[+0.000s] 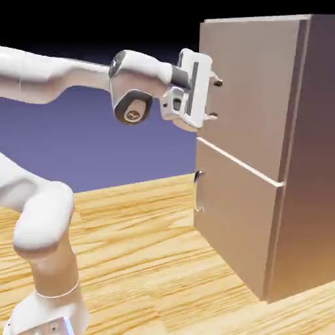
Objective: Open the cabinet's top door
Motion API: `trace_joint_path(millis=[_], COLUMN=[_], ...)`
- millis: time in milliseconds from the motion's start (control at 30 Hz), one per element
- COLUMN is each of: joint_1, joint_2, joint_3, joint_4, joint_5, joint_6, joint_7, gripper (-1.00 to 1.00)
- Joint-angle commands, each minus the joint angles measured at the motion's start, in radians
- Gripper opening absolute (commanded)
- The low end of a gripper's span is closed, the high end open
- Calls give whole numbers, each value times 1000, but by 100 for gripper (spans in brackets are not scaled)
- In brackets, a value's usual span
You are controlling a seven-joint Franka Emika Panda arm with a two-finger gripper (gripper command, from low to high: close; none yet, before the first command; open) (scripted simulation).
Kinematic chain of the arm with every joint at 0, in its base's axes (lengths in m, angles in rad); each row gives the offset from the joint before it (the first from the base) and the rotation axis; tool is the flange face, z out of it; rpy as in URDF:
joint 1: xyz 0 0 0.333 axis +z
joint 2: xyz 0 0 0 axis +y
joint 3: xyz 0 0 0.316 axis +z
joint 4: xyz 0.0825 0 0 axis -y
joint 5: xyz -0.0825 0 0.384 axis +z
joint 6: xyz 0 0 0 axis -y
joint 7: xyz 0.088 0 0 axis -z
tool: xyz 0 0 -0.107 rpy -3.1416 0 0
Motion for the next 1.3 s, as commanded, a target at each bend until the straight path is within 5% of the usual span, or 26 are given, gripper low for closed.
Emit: trace_joint_path(millis=[0,933,1167,1200,1267], joint_1=[-17,-495,-688,-689,-668], joint_2=[-11,-326,-367,-367,-400], joint_3=[24,698,744,744,720], joint_4=[11,327,434,434,401], joint_5=[41,1182,1244,1244,1256], joint_6=[3,73,-22,-22,-65], joint_7=[44,1256,1256,1256,1256], gripper=[0,0,0,-100,-100])
